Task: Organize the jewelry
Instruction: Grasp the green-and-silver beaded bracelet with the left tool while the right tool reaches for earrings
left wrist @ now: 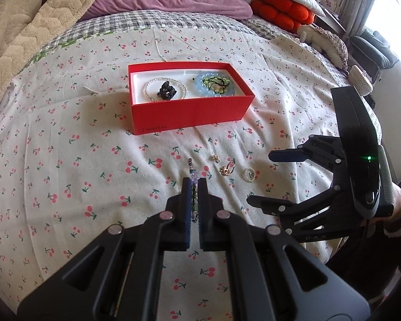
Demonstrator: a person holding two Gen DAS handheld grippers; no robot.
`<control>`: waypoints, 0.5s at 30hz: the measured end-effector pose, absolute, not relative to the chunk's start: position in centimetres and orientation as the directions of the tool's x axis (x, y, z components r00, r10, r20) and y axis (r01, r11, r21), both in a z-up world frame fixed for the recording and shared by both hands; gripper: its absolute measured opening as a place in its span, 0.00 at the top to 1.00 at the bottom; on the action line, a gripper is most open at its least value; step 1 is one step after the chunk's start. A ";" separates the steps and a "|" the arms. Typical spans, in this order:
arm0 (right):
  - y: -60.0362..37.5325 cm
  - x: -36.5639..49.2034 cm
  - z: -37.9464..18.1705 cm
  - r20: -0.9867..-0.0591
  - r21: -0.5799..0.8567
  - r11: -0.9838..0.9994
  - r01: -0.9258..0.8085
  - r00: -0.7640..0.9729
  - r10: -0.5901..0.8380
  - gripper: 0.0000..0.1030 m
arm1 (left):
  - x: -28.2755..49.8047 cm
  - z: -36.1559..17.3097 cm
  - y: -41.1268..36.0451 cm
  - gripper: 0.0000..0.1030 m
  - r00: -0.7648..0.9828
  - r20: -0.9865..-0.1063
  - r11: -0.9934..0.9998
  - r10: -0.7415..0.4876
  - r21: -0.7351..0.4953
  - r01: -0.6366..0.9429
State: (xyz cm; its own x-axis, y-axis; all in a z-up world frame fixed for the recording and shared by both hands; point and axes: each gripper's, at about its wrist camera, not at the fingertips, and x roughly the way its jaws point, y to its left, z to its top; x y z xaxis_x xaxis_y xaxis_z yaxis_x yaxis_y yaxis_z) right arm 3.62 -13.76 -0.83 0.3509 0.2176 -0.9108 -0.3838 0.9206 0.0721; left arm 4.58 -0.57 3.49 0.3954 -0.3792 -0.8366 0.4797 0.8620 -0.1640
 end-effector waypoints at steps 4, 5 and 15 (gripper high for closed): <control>-13.1 4.2 -1.4 -0.910 0.076 0.912 -0.402 0.347 0.229 0.35 | 4.7 3.5 -0.4 0.95 0.398 -0.840 0.868 -0.370 -0.160 0.469; -12.9 4.4 -1.6 -0.910 0.078 0.910 -0.406 0.344 0.231 0.38 | 4.7 3.5 -0.4 0.95 0.398 -0.840 0.869 -0.368 -0.159 0.468; -11.6 5.8 -2.7 -0.913 0.074 0.898 -0.434 0.334 0.236 0.63 | 5.2 3.6 0.4 0.95 0.406 -0.844 0.885 -0.351 -0.157 0.438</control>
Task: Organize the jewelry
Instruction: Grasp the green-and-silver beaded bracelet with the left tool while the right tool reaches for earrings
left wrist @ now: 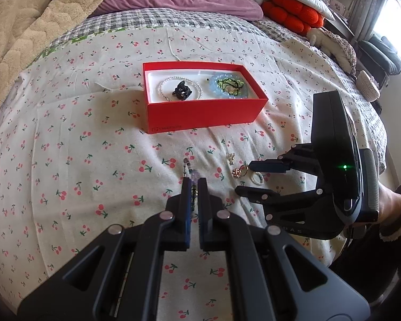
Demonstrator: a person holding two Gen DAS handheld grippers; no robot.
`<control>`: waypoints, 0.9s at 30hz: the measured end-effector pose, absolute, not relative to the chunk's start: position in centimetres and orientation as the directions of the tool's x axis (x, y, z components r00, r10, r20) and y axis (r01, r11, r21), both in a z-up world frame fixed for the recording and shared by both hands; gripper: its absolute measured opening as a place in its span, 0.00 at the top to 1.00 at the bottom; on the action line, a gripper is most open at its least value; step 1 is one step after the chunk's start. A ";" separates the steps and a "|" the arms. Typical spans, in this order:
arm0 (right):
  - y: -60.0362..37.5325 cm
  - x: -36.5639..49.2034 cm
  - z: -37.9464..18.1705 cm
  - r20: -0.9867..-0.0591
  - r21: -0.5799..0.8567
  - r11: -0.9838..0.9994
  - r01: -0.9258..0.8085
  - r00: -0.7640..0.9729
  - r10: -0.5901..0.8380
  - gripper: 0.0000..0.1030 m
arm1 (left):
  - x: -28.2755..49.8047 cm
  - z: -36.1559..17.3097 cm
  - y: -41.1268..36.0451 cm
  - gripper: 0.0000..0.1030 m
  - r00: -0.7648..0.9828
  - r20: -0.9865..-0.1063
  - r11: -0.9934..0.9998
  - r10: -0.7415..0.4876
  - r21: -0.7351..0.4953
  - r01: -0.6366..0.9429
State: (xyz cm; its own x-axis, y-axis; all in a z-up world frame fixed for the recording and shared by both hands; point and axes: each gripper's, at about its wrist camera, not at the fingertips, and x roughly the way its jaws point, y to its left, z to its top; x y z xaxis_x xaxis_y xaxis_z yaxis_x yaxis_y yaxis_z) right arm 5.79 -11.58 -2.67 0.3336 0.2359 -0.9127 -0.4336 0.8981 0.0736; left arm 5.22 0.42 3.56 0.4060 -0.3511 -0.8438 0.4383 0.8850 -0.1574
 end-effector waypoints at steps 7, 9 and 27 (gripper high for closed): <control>-11.3 6.1 -2.7 -0.910 0.075 0.894 -0.441 0.335 0.242 0.73 | 5.2 3.6 0.6 0.95 0.405 -0.844 0.885 -0.352 -0.160 0.438; -11.3 6.2 -2.8 -0.909 0.075 0.893 -0.444 0.337 0.244 0.73 | 5.2 3.5 0.6 0.95 0.403 -0.845 0.885 -0.352 -0.160 0.437; -11.2 6.6 -2.4 -0.903 0.076 0.888 -0.453 0.346 0.254 0.87 | 5.7 3.5 0.6 0.95 0.403 -0.848 0.893 -0.345 -0.163 0.420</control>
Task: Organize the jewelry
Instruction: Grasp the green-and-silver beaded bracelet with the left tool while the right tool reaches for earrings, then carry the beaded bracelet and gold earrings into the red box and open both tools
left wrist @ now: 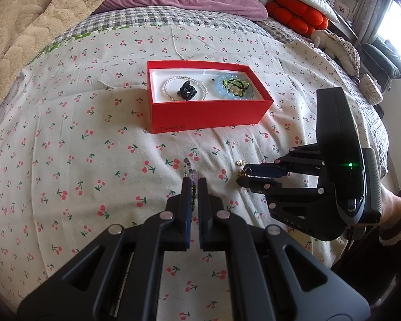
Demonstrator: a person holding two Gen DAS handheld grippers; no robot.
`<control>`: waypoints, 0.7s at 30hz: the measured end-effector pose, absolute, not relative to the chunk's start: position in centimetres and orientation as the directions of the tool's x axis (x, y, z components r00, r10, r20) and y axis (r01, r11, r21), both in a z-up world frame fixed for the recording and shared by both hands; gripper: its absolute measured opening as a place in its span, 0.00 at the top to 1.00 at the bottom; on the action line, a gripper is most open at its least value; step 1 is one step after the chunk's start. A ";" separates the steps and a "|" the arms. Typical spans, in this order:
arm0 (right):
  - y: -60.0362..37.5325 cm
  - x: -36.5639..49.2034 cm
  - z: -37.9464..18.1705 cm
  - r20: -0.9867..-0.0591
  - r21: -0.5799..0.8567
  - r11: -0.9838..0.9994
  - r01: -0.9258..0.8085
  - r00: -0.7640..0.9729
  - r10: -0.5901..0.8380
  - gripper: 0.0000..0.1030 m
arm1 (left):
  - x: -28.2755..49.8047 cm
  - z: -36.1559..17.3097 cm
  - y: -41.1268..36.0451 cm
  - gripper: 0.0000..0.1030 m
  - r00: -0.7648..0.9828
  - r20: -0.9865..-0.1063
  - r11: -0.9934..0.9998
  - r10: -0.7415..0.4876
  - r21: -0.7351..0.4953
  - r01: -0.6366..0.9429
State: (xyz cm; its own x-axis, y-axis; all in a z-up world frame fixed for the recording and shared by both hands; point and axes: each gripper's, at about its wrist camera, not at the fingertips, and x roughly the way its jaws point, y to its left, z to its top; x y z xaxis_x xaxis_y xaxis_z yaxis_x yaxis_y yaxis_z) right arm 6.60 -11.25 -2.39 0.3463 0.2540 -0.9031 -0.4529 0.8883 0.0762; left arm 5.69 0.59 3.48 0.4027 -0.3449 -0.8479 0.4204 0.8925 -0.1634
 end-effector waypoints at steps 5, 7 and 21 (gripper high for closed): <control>-11.4 6.3 -1.3 -0.896 0.084 0.889 -0.450 0.357 0.265 0.87 | 5.9 4.0 0.7 0.95 0.413 -0.840 0.895 -0.352 -0.172 0.412; -11.6 6.2 -0.7 -0.890 0.091 0.890 -0.448 0.365 0.274 0.87 | 6.2 4.3 0.8 0.95 0.418 -0.836 0.895 -0.356 -0.177 0.409; -13.5 8.1 4.9 -0.826 0.132 0.914 -0.385 0.466 0.316 0.87 | 9.3 8.1 0.5 0.95 0.493 -0.768 0.900 -0.409 -0.248 0.359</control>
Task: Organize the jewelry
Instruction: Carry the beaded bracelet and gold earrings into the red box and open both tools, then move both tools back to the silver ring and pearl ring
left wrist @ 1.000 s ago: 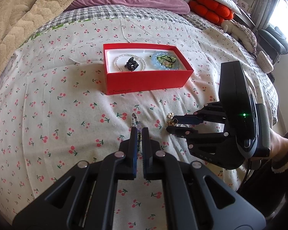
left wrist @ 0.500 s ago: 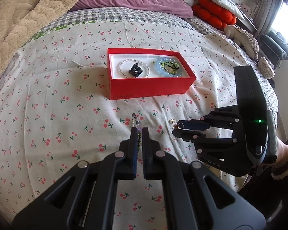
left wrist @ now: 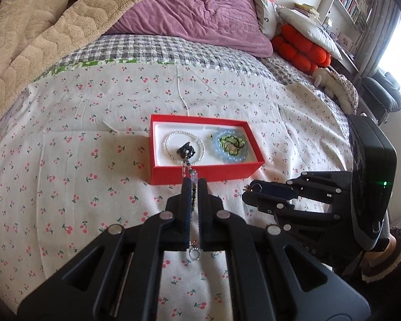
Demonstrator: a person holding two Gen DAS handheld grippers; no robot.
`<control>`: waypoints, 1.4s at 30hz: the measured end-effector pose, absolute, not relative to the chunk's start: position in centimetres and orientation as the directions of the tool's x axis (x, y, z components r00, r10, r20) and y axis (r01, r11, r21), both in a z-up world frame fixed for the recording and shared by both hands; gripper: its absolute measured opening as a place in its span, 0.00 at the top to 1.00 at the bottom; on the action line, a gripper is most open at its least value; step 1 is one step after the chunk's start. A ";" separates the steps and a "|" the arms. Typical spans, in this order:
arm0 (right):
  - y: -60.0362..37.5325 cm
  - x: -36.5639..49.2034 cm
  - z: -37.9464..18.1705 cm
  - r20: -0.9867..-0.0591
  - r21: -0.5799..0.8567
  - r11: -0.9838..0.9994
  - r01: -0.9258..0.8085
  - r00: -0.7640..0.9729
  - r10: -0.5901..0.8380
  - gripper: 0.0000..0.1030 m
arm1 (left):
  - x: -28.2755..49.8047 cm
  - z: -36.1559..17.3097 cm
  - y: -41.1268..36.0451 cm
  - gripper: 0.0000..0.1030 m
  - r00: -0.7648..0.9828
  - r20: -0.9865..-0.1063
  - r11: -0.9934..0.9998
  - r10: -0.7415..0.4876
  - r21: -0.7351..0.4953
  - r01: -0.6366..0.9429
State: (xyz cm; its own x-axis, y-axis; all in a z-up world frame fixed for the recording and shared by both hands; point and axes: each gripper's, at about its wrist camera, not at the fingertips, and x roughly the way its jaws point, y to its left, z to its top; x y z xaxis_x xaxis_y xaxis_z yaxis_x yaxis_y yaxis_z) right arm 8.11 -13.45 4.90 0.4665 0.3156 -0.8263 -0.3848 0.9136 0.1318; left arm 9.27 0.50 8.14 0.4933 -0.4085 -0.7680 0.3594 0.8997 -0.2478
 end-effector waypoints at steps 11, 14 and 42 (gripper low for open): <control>-14.5 11.1 7.4 -0.791 0.177 0.930 -0.324 0.515 0.330 0.86 | 12.7 8.8 0.3 0.95 0.541 -0.739 0.914 -0.400 -0.278 0.296; -14.4 12.1 7.1 -0.793 0.188 0.934 -0.305 0.513 0.328 0.86 | 14.0 8.2 0.1 0.95 0.554 -0.744 0.926 -0.374 -0.265 0.269; -16.1 16.5 2.5 -0.845 0.284 0.940 -0.191 0.412 0.340 0.84 | 18.2 4.3 -3.2 0.74 0.495 -0.807 0.940 -0.322 -0.211 0.269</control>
